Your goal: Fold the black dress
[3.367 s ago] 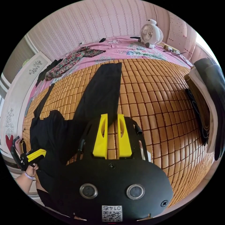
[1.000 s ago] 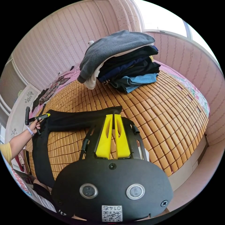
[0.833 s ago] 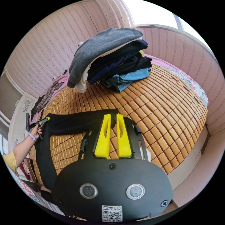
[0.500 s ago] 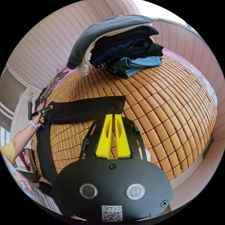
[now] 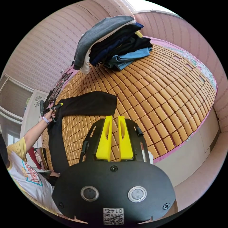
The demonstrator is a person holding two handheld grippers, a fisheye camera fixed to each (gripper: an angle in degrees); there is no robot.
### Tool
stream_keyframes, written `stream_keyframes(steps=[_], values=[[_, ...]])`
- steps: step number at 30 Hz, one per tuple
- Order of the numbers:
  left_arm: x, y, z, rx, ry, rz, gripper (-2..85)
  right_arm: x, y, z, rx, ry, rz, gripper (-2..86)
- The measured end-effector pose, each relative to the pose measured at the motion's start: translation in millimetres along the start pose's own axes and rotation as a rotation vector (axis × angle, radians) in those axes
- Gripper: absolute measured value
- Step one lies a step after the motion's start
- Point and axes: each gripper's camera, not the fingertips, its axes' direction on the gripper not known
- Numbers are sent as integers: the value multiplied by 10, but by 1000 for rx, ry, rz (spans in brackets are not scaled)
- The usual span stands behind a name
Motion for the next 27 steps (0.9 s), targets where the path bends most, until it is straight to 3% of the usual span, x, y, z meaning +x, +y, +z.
stream_keyframes(steps=[4,7,9,15,19,22,25,27], values=[[-27,29,-84,-3,24,-14,-10,-215,-338,251,107,75,23,43],[-35,55,-160,-5,34,-12,-10,-319,-541,606,-31,35,14,24],[-26,67,-233,-13,32,-10,-10,-474,-536,620,-14,94,-41,12],[19,122,-442,34,78,-28,-10,-713,-415,386,213,276,-34,26],[34,161,-530,49,78,-58,-9,-1083,-380,600,168,207,-120,47],[14,163,-620,56,86,-86,-8,-1352,-431,1005,8,344,-181,21],[-84,220,-746,72,158,-178,0,-1499,-465,1148,0,546,-249,4],[-186,361,-924,96,297,-242,22,-1521,-496,1188,-8,561,-279,1]])
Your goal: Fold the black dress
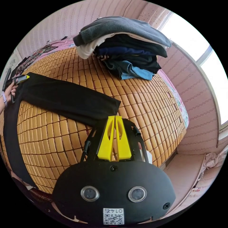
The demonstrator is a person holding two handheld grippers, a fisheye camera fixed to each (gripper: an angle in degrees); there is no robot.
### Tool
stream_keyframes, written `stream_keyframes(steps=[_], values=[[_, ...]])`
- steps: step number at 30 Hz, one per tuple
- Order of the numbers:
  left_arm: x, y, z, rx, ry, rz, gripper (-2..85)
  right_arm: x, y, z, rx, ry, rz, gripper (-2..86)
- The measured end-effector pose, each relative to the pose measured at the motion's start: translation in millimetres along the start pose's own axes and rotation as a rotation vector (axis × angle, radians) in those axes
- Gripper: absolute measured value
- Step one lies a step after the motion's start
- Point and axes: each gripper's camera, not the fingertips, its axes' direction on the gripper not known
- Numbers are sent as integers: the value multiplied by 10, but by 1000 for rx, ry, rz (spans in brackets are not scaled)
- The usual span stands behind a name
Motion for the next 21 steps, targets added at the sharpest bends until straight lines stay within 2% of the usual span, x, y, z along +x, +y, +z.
stream_keyframes(steps=[3,7,9,12,15,17,21], values=[[78,281,-559,49,69,64,44,-2,-84,22,-34,-24,-4,-1],[225,1021,-1467,62,33,265,50,6,-54,-56,-63,-35,59,3],[182,1834,-1950,-10,-59,365,48,-47,15,-230,-7,-103,85,8],[-6,2877,-2399,-110,-136,293,47,-437,50,-558,137,-212,-37,16],[-54,3621,-2744,-133,-247,184,45,-1188,-256,-748,203,-371,-213,23],[-66,3897,-2850,-121,-304,124,43,-2057,-669,-895,225,-568,-388,30],[-67,4198,-2886,-147,-326,78,33,-3557,-1281,-1127,271,-727,-594,45]])
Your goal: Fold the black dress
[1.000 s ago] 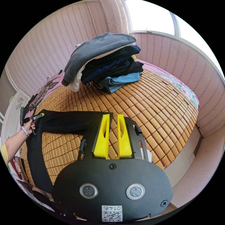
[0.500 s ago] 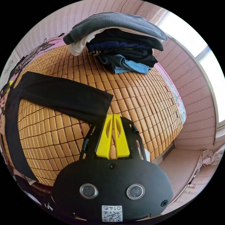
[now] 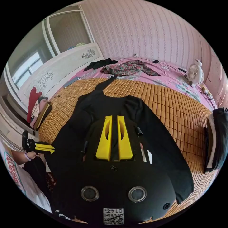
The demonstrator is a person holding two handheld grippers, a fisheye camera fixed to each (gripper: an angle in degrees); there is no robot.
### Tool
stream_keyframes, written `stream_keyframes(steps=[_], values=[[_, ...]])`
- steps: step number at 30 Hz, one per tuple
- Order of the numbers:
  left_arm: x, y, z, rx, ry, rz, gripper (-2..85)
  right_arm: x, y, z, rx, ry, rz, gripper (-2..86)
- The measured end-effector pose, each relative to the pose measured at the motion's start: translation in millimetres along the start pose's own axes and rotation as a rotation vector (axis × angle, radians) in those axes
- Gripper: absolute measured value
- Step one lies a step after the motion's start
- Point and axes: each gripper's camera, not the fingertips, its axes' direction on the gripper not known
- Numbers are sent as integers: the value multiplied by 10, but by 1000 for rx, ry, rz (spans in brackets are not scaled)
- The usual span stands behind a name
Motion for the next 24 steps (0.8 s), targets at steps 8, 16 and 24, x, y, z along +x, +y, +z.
stream_keyframes(steps=[8,16,24], values=[[60,361,-314,78,32,-30,-9,-933,-1865,2018,-129,10,53,105],[6,580,-624,121,100,-44,-10,-914,-2189,2511,-307,-148,85,8],[-180,858,-1415,312,209,-114,1,-1737,-2100,1344,-74,-781,-562,76]])
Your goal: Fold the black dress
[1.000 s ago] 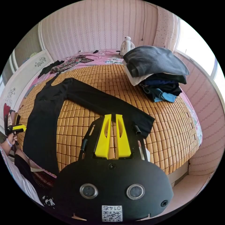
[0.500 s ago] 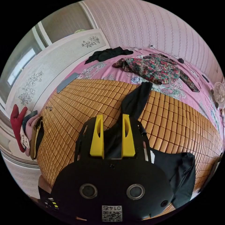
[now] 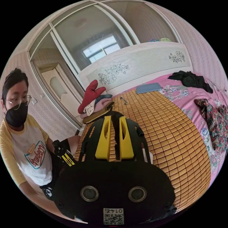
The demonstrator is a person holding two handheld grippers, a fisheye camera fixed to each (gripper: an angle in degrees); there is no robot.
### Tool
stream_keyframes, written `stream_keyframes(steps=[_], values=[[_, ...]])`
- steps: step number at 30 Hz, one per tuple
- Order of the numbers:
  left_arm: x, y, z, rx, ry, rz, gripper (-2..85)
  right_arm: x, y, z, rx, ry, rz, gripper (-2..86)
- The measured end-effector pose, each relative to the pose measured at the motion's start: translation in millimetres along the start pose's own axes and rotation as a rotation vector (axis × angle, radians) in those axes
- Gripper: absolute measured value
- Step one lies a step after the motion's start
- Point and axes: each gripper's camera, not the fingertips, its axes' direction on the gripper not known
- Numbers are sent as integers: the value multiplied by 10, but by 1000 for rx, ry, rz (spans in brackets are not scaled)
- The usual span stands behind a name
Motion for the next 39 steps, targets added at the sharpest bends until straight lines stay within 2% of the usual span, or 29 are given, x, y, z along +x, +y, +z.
stream_keyframes(steps=[2,7,10,12,16,19,22,25,26,30,32,35,39], values=[[-49,-6,-287,30,-29,-10,12,-86,5,75,-33,53,1,117],[-417,72,-1012,91,-240,-68,35,-55,308,275,-87,272,141,95],[-755,71,-1282,66,-381,-101,49,-148,563,381,-114,432,190,95],[-987,40,-1396,46,-456,-124,56,-257,725,466,-138,470,171,98],[-1161,-55,-1373,-63,-448,-131,85,-353,1073,915,-403,566,120,113],[-1149,-82,-1268,-123,-504,-112,87,-121,1145,1229,-514,658,196,95],[-1176,-135,-1083,-231,-479,-102,67,46,983,1370,-513,687,222,7],[-1128,-200,-1171,-238,-474,-112,34,102,683,1405,-490,685,133,-5],[-1134,-225,-1262,-215,-433,-132,4,154,543,1429,-493,687,104,-6],[-1280,-414,-1844,-56,-393,-224,-5,406,133,1605,-486,736,56,-2],[-1451,-482,-2125,59,-410,-325,-1,624,-1,1749,-404,838,132,14],[-1737,-473,-2335,161,-455,-445,33,802,3,1897,-396,768,298,81],[-1788,-363,-2406,195,-431,-486,51,548,182,1979,-320,717,231,85]])
